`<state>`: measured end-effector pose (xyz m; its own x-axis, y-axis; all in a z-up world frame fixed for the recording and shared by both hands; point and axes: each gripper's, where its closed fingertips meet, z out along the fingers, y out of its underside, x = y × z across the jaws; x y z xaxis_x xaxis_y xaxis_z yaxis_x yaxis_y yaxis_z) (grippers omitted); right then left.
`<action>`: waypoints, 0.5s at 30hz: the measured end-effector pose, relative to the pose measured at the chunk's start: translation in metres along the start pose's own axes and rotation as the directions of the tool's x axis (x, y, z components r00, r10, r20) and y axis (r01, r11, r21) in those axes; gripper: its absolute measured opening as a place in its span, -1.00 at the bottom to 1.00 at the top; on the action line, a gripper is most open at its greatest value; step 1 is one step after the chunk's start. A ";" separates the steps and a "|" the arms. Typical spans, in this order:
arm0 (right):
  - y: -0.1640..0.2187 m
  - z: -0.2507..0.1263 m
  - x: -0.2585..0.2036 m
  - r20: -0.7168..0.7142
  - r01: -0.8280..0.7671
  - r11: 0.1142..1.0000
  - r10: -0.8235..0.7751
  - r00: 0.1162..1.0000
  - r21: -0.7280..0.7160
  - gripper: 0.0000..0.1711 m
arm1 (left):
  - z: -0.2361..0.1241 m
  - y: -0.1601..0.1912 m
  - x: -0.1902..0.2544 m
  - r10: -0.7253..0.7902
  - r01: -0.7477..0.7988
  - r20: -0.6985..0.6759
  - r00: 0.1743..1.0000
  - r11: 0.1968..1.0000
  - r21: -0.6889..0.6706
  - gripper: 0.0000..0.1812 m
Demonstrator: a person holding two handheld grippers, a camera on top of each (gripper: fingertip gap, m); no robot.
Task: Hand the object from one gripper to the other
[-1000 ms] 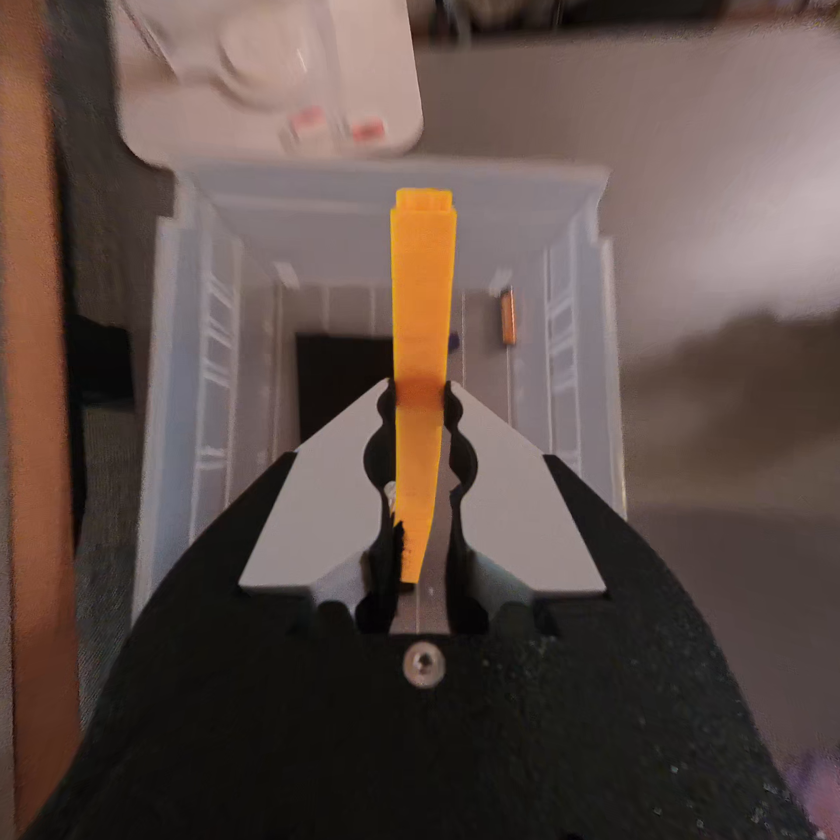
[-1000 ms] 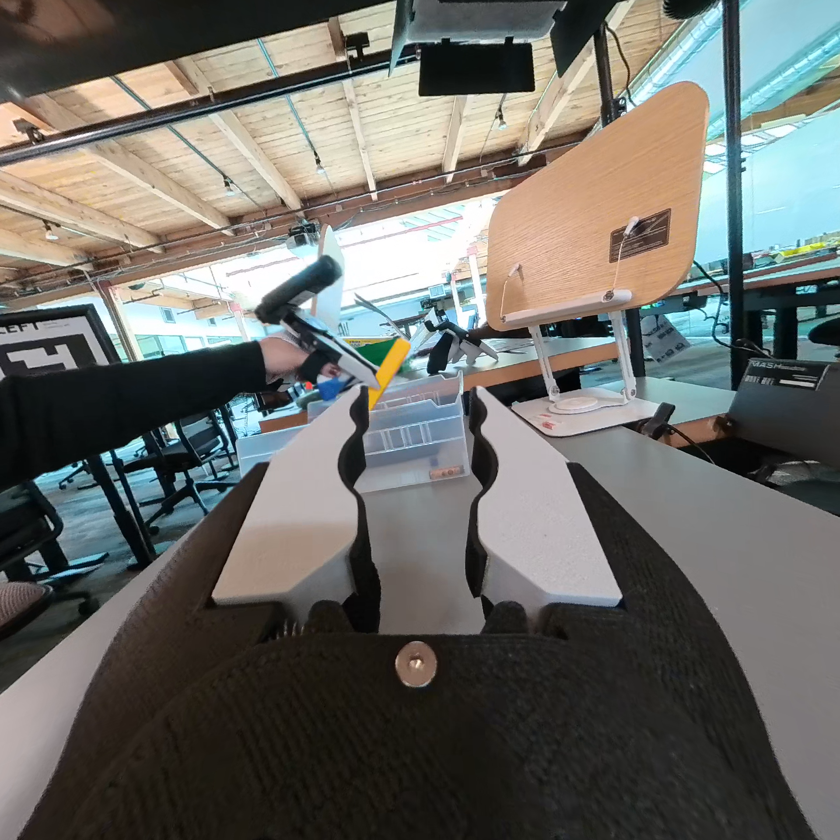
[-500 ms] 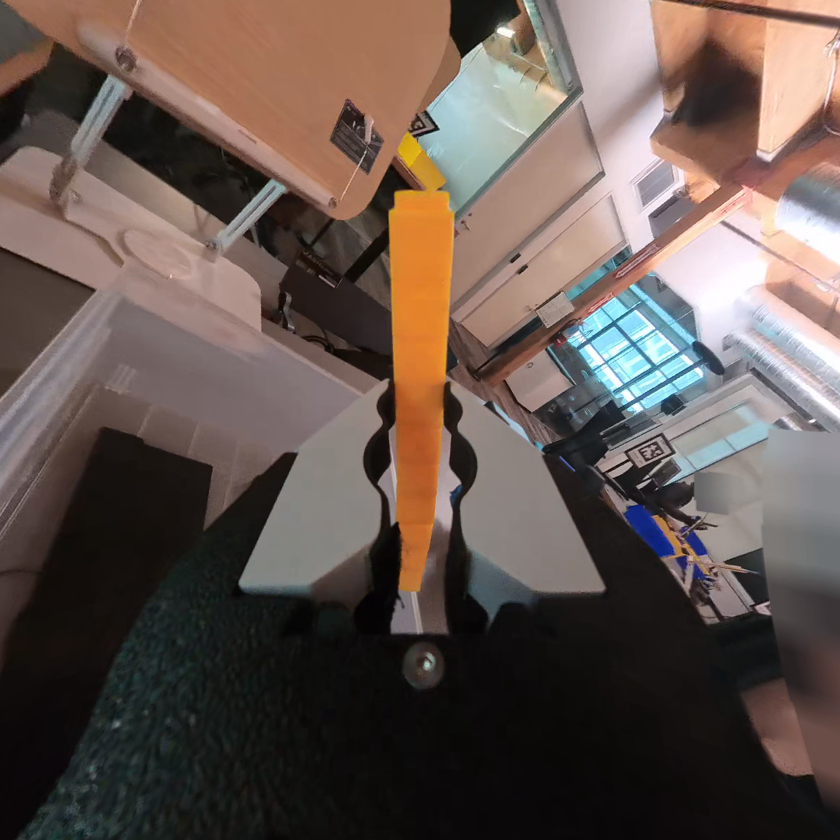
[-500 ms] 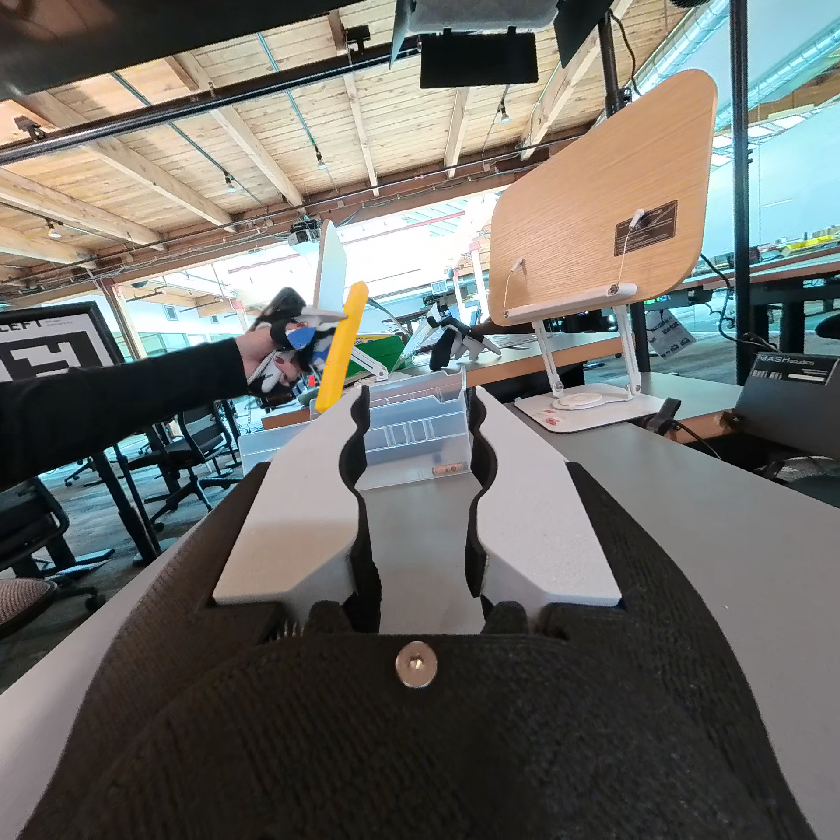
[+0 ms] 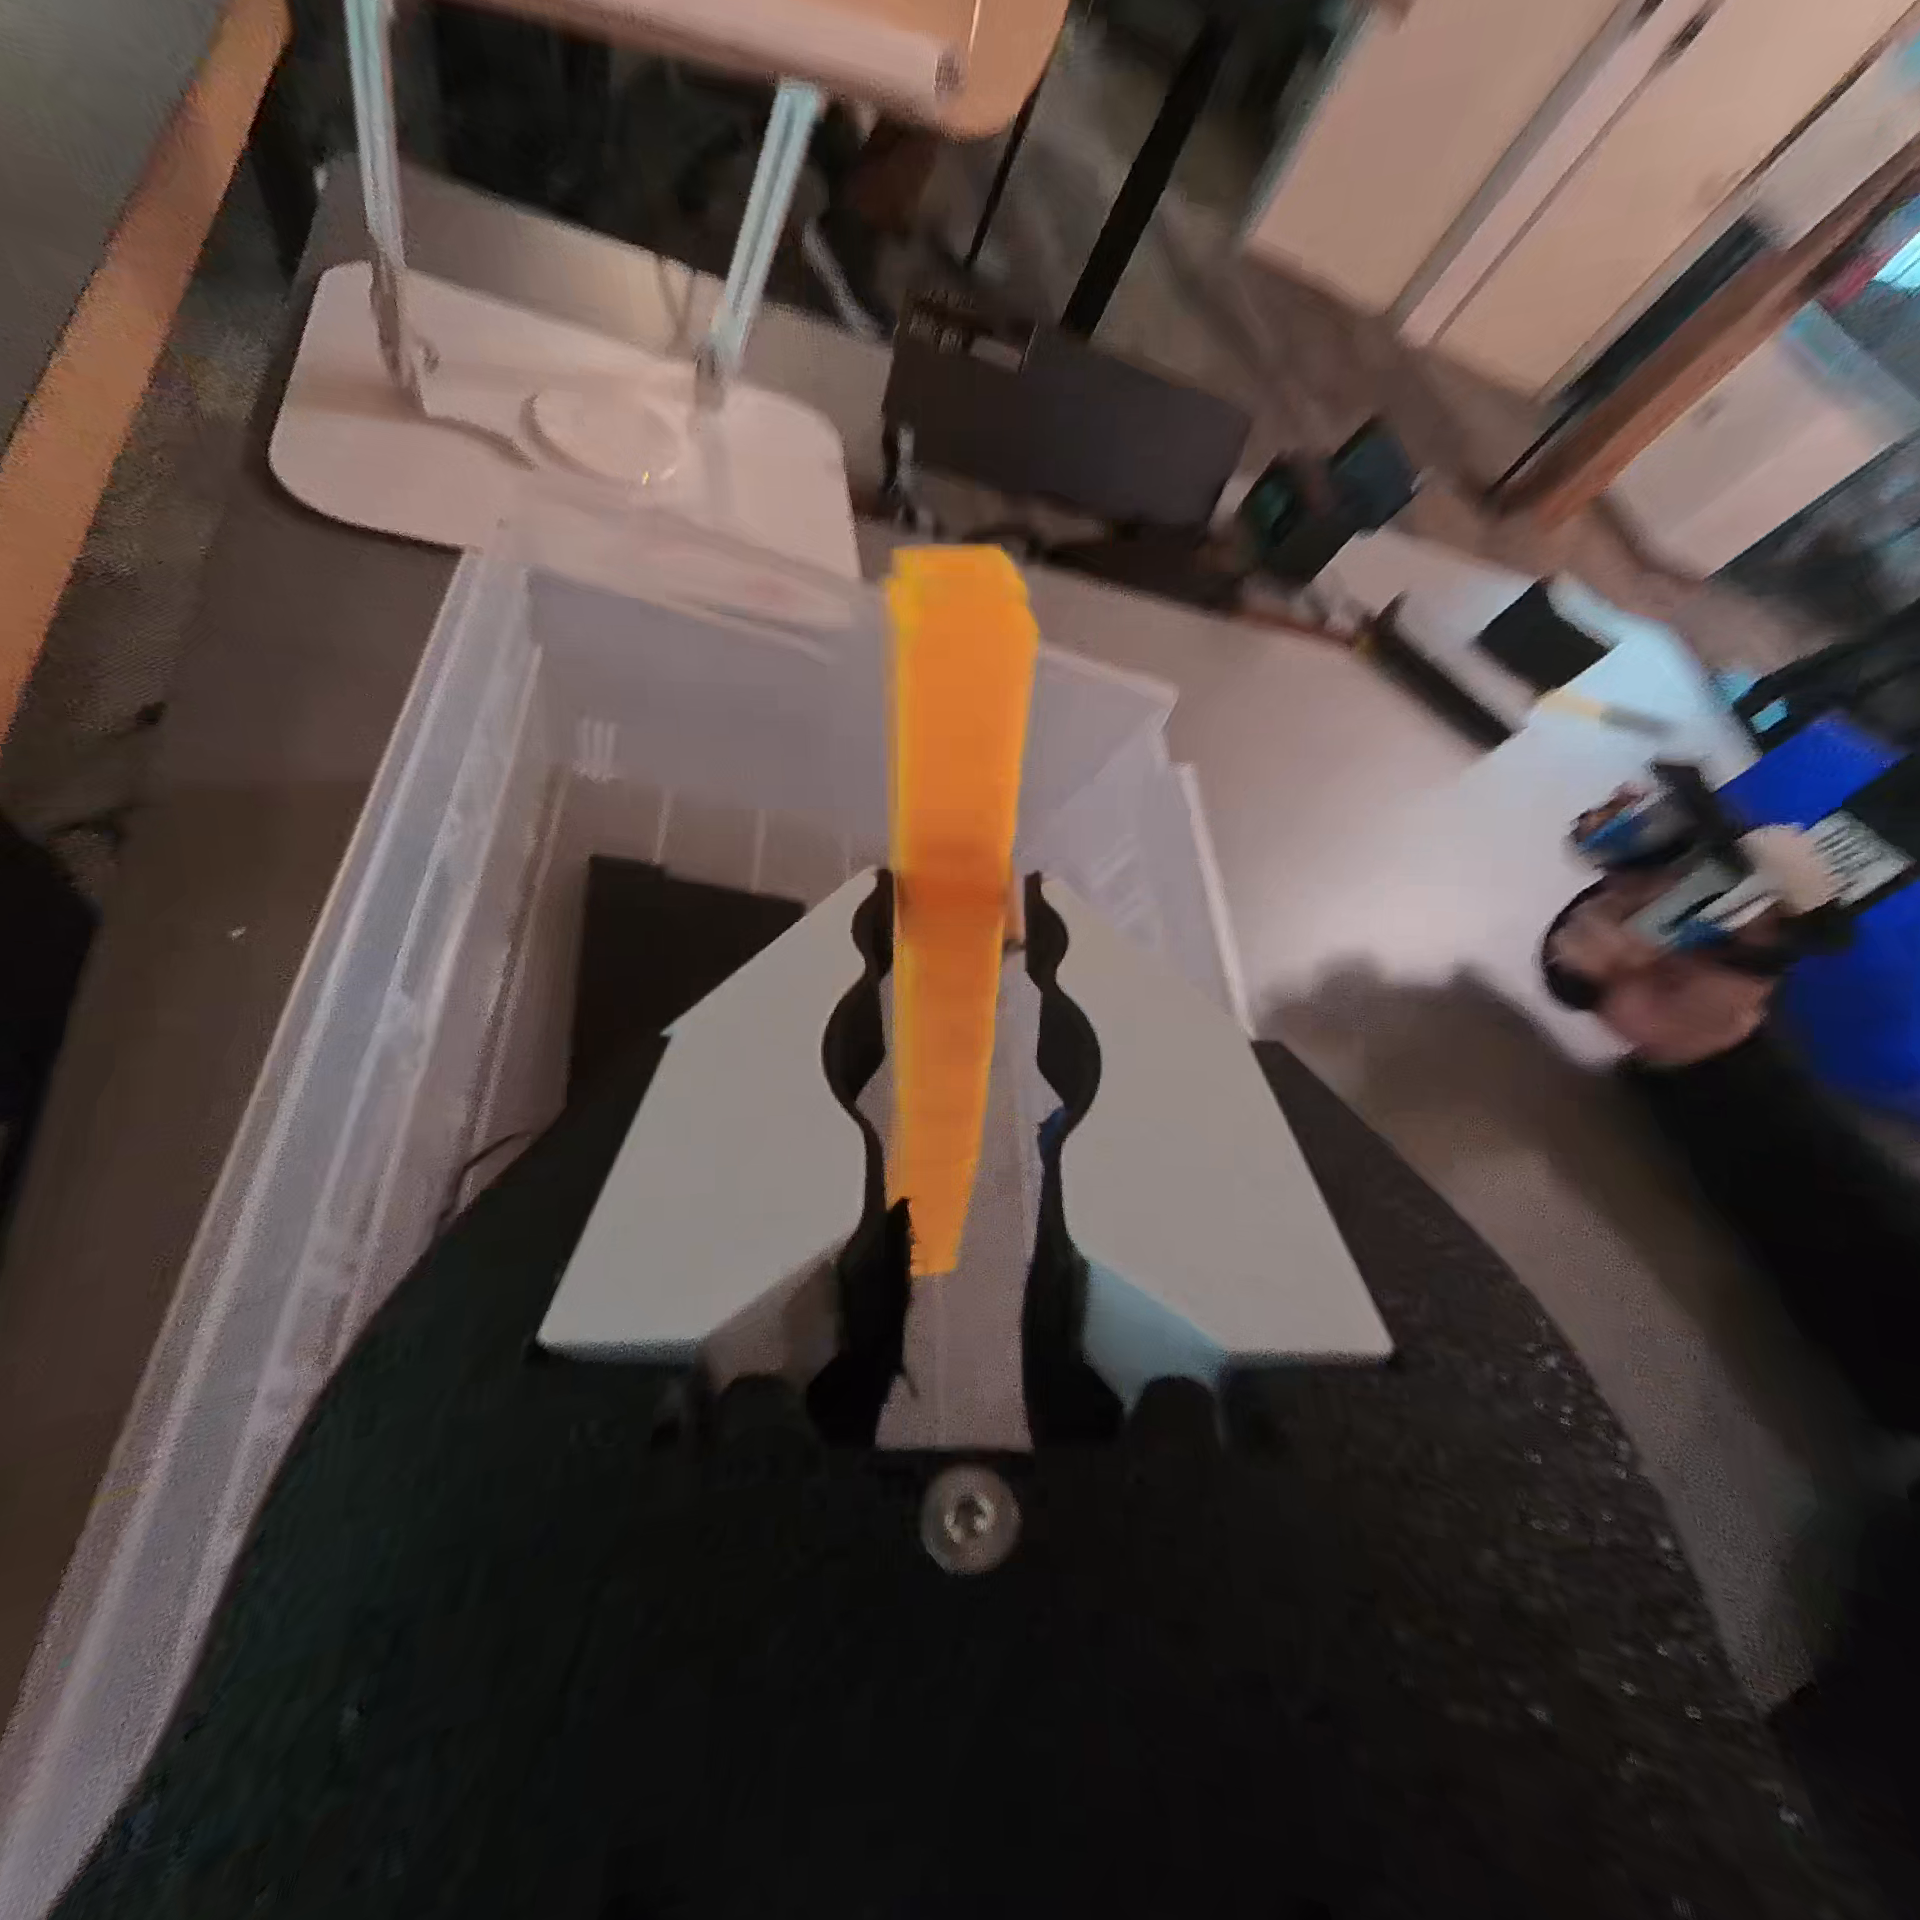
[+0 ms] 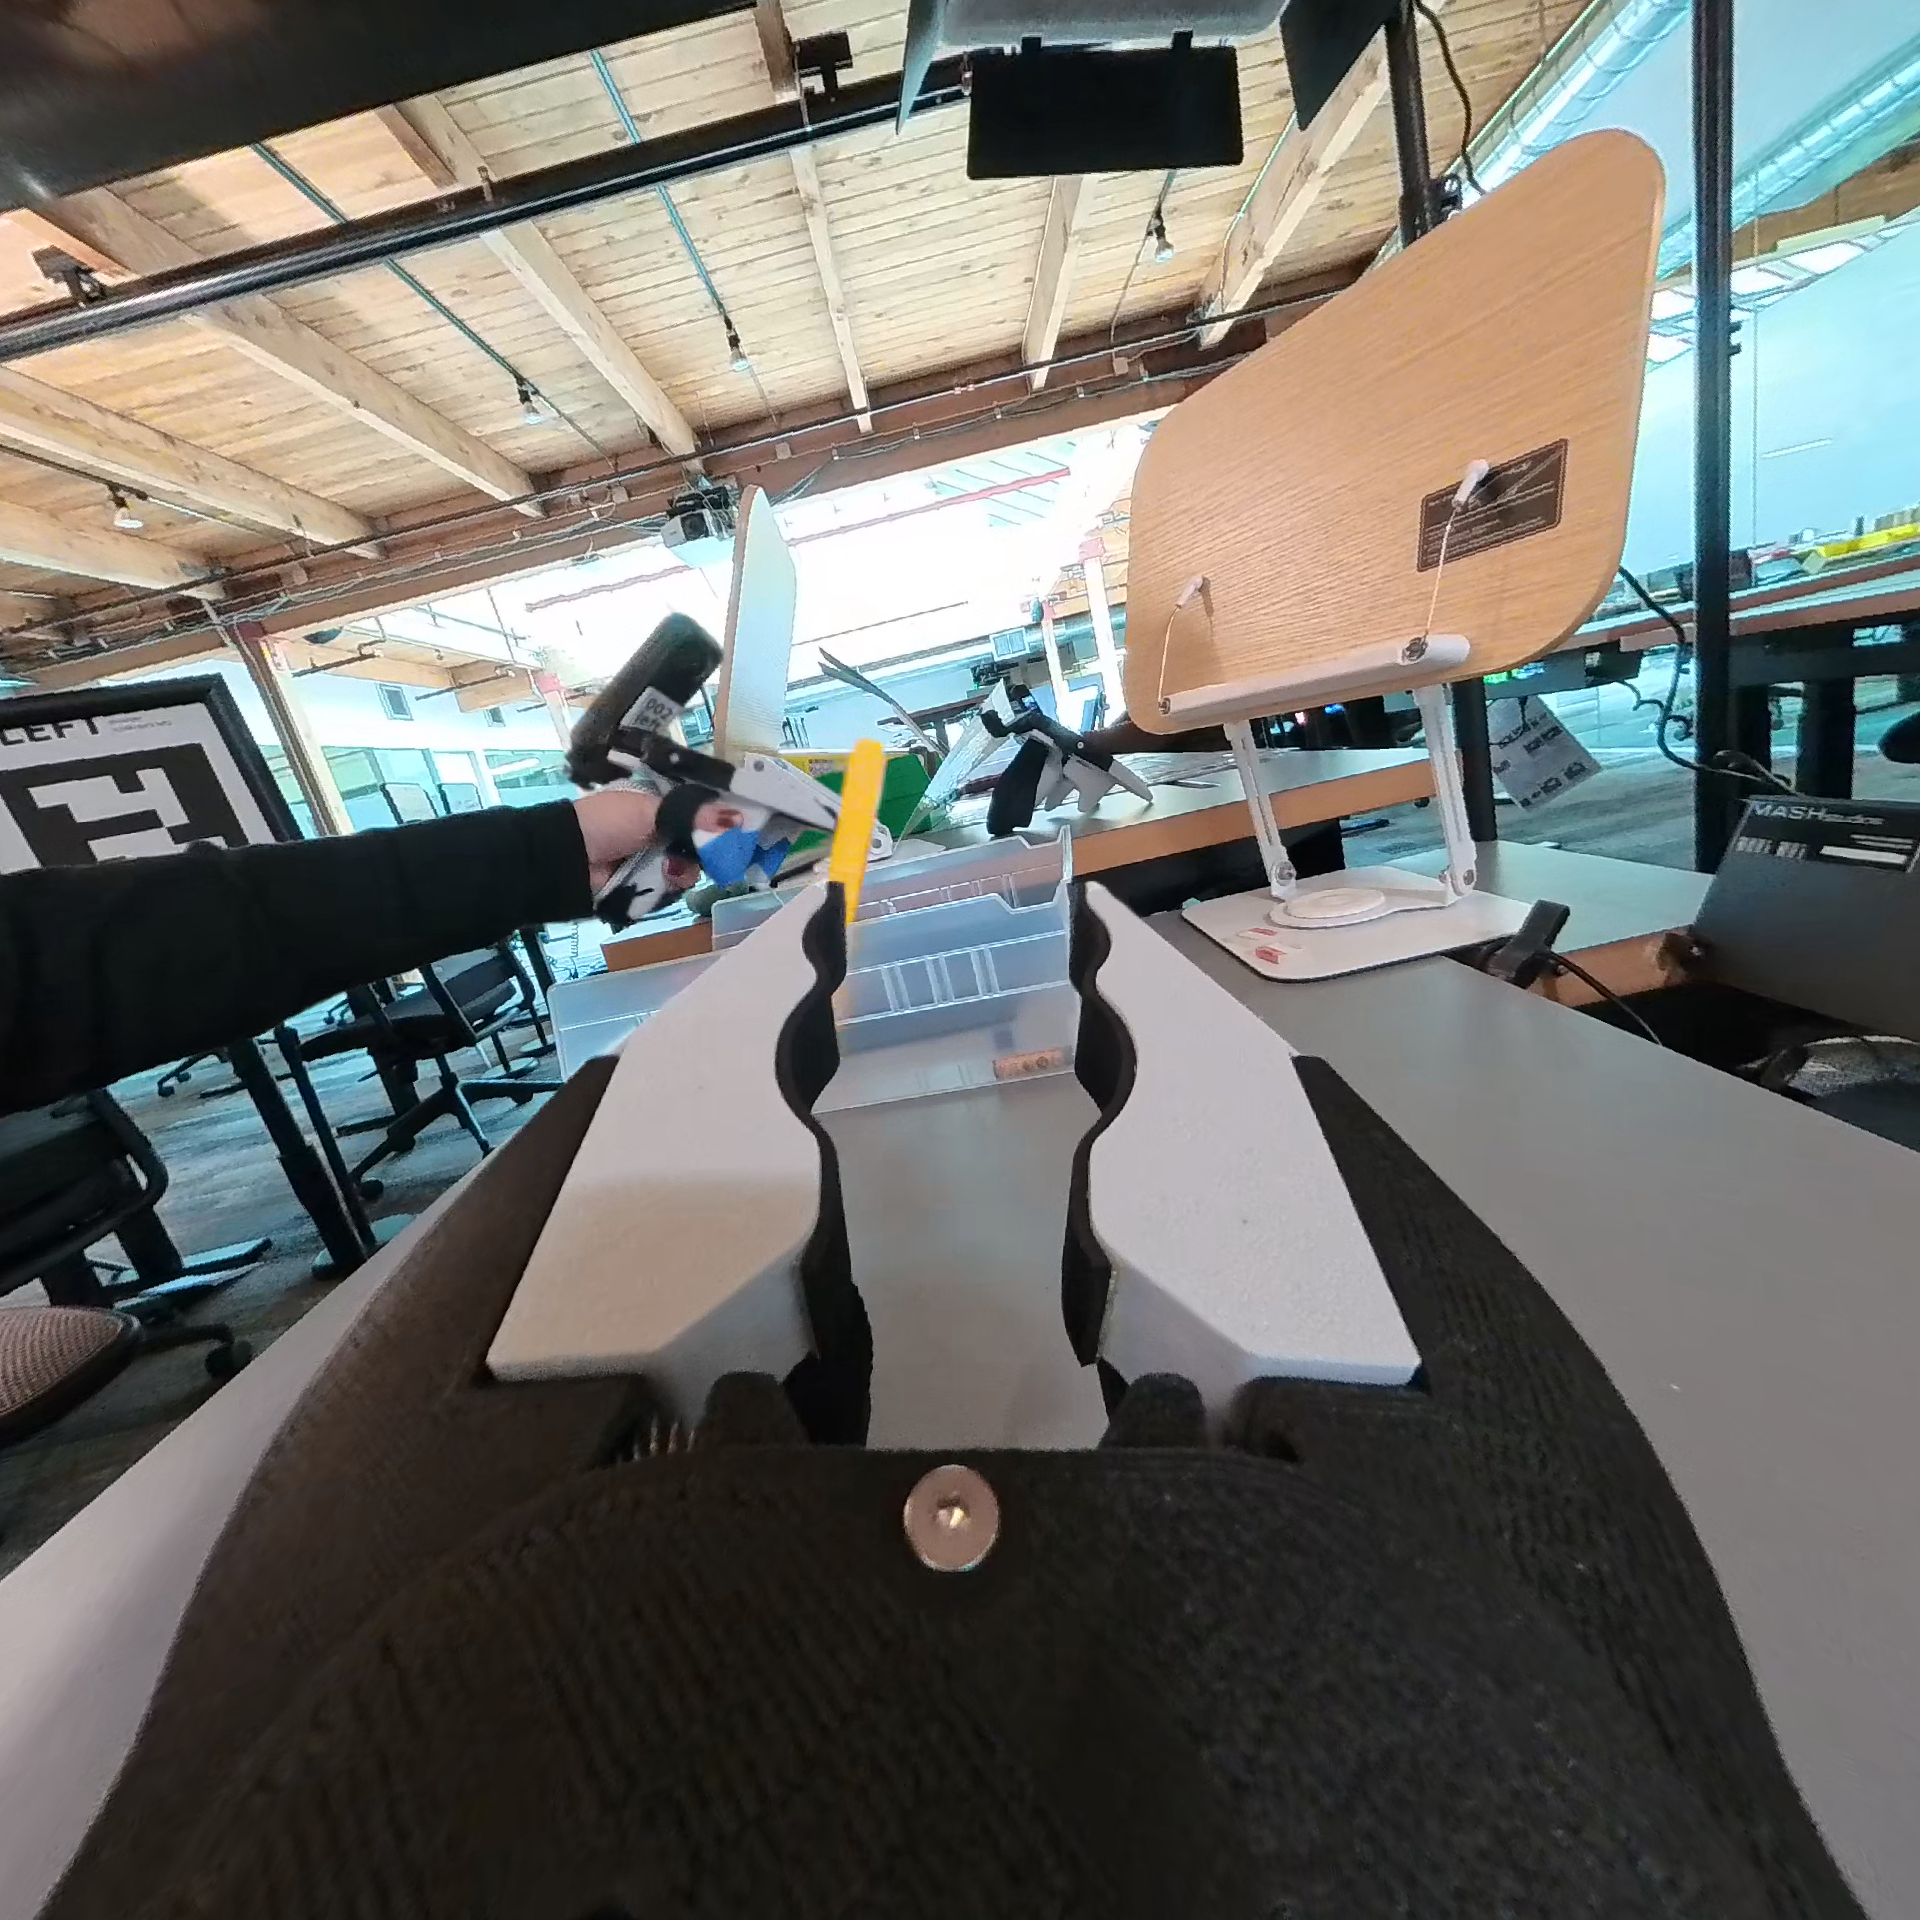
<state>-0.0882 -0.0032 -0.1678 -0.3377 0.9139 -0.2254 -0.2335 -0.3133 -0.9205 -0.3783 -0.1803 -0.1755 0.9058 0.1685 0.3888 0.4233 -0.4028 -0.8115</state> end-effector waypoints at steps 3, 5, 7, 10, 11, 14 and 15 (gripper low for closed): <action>0.001 0.001 0.000 0.001 0.001 1.000 -0.001 1.000 -0.006 -0.51 | 0.003 0.015 -0.007 0.108 -0.092 0.099 0.989 0.984 -0.151 -0.62; 0.001 0.001 0.000 0.002 0.001 1.000 -0.001 1.000 -0.007 -0.51 | 0.004 0.017 -0.008 0.138 -0.108 0.131 0.982 0.972 -0.210 -0.46; 0.001 0.000 0.000 0.001 0.002 1.000 -0.002 1.000 -0.007 -0.51 | 0.005 0.008 0.003 0.064 -0.051 0.072 0.995 0.983 -0.174 -0.37; 0.001 0.000 0.000 0.001 0.000 1.000 0.000 1.000 -0.005 -0.51 | 0.004 -0.001 0.017 -0.204 0.192 -0.056 0.977 0.966 -0.170 -0.14; 0.001 0.000 0.000 0.002 0.000 1.000 0.000 1.000 -0.005 -0.51 | 0.003 0.002 0.016 -0.279 0.262 -0.061 0.958 0.943 -0.204 -0.05; 0.001 0.001 -0.001 0.003 0.000 1.000 0.000 1.000 -0.005 -0.51 | 0.001 0.010 0.019 -0.412 0.377 -0.068 0.909 0.879 -0.292 0.07; 0.001 0.001 -0.001 0.004 0.000 1.000 0.000 1.000 -0.006 -0.51 | 0.001 0.006 0.024 -0.448 0.403 -0.101 0.888 0.866 -0.295 0.07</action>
<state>-0.0888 -0.0044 -0.1683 -0.3414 0.9128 -0.2241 -0.2283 -0.3118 -0.9223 -0.3540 -0.1778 -0.1717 0.6129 0.2397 0.7529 0.7262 -0.5463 -0.4173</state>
